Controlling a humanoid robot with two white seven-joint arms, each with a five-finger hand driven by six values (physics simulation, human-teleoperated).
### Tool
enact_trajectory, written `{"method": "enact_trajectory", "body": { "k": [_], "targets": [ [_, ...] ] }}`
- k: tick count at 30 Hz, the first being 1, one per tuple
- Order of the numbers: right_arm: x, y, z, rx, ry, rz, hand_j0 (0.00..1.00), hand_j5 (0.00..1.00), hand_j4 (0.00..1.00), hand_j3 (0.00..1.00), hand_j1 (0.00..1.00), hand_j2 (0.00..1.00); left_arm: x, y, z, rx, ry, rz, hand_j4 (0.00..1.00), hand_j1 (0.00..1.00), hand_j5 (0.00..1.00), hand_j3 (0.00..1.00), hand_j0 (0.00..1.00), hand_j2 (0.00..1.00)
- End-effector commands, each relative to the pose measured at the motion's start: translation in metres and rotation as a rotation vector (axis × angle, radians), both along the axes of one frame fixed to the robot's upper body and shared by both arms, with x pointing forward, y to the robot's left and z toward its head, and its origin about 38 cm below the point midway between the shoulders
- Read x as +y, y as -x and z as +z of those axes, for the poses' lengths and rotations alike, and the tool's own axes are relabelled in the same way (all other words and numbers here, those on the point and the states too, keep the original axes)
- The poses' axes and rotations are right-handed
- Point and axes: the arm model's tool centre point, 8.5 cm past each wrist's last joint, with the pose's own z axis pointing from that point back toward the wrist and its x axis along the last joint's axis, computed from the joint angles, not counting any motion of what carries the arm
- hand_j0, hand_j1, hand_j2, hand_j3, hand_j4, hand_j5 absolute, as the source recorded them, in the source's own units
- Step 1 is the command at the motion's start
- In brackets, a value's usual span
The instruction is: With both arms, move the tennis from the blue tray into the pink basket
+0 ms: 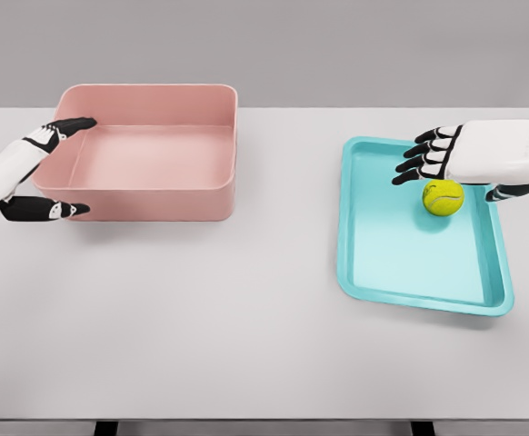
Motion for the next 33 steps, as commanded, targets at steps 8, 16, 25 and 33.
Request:
{"method": "enact_trajectory", "body": {
  "k": [8, 16, 25, 33],
  "targets": [
    [-0.032, -0.027, -0.012, 0.142, -0.175, -0.396, 1.0, 1.0, 1.0, 1.0, 1.0, 1.0, 0.004, 0.001, 0.004, -0.001, -0.003, 0.003, 1.0, 1.0, 1.0, 1.0, 1.0, 1.0],
    [-0.069, -0.066, -0.071, 0.397, -0.33, -0.743, 1.0, 1.0, 1.0, 1.0, 1.0, 1.0, 0.006, 0.002, 0.009, -0.007, -0.014, 0.0, 1.0, 1.0, 1.0, 1.0, 1.0, 1.0],
    [-0.073, -0.075, -0.109, 0.464, -0.295, -0.791, 1.0, 1.0, 1.0, 1.0, 1.0, 1.0, 0.01, 0.002, 0.013, -0.014, -0.015, 0.009, 1.0, 1.0, 1.0, 1.0, 1.0, 1.0],
    [-0.072, -0.088, -0.117, 0.438, -0.262, -0.81, 1.0, 1.0, 1.0, 1.0, 1.0, 1.0, 0.01, 0.002, 0.012, -0.012, -0.018, 0.007, 1.0, 1.0, 1.0, 1.0, 1.0, 1.0]
  ]
}}
